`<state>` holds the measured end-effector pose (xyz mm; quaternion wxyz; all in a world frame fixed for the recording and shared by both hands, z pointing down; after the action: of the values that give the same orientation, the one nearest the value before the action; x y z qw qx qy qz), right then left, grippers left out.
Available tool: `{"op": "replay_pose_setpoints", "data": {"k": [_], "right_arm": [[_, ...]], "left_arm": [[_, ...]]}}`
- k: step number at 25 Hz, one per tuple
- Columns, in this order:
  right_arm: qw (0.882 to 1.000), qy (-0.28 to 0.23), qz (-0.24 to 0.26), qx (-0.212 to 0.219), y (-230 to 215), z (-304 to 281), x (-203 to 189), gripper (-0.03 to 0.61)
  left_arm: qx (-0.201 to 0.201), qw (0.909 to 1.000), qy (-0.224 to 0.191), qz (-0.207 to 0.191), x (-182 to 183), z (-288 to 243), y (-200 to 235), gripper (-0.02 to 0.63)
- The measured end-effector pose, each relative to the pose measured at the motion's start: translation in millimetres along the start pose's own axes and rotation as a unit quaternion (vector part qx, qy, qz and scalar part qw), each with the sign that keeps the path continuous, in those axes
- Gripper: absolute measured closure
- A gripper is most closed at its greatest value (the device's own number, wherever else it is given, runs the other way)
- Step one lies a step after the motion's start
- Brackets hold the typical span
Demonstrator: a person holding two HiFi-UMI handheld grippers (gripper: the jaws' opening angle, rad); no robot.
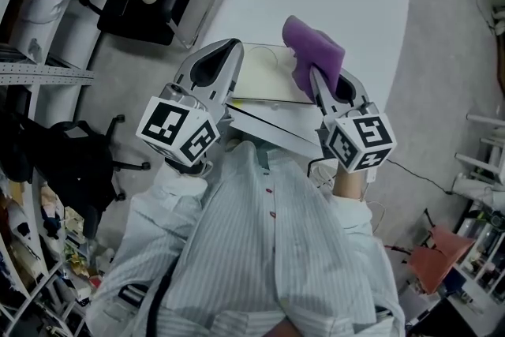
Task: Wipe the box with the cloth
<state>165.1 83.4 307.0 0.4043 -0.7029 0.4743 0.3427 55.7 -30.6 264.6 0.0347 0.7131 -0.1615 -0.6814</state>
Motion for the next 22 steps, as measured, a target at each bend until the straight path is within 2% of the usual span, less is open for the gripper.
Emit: {"op": "replay_pose_setpoints", "data": {"k": [10,22], "right_arm": [[1.000,0.007,0.003,0.024,-35,-25,19,0.531],[0.999,0.027,0.008,0.035,-42,-45,25,0.531]], "left_arm": [[0.022,0.9996,0.018,-0.004,-9,-39,17,0.604],[0.040,0.9983,0.042,0.007,-21,-44,36,0.604]]}}
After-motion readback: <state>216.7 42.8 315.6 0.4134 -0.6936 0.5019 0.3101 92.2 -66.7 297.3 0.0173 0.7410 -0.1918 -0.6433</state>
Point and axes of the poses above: the fingertips, and each gripper's own axes: z backward along the fingers, y to its left, x out of its top, the point moved 1 cm from there along z, backward along the fingers, and after that the axes turned 6 degrees about -z, right-handed, at the moved point
